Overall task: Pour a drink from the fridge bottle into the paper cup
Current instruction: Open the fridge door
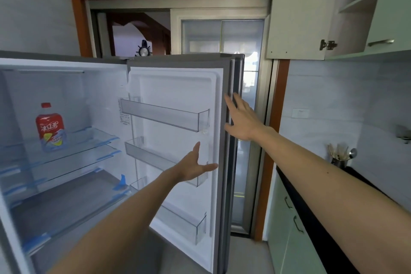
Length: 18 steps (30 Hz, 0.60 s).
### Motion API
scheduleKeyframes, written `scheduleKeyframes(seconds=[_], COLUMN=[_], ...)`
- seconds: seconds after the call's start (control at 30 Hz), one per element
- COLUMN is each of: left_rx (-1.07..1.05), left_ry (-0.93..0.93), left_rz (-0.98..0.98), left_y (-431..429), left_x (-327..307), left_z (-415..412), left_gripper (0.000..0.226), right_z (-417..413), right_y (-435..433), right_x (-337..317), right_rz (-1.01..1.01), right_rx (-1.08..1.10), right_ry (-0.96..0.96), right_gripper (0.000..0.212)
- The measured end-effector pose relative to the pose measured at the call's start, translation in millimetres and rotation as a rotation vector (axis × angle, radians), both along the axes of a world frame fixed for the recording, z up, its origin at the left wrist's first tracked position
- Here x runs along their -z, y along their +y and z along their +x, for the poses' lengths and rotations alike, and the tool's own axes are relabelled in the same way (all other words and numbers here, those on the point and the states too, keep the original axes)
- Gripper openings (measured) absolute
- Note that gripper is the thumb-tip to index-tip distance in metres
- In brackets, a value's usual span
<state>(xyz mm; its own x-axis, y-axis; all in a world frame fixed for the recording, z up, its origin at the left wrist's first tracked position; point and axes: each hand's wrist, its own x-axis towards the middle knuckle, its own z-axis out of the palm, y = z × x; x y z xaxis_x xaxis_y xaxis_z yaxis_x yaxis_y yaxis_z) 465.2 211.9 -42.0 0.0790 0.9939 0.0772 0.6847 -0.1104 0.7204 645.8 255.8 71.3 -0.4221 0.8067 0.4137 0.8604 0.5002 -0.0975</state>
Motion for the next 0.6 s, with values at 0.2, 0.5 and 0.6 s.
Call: scheduleKeyframes(seconds=[0.2,0.5,0.6], left_rx=[-0.118,-0.412,-0.493], left_ry=[0.141,0.522,0.597], left_rz=[0.006,0.010,-0.029], left_y=[-36,-143,-181], left_x=[-9,-21,-27], left_z=[-56,-124,-145], left_gripper=[0.112,0.104,0.104], right_z=[-25,-97,-121], right_y=[-26,-80,-95], right_x=[-16,6,21], right_rz=[0.065,-0.067,-0.079], right_rx=[-0.170,-0.504,-0.557], right_ry=[0.036,-0.029,-0.051], right_gripper=[0.089,0.086,0.086])
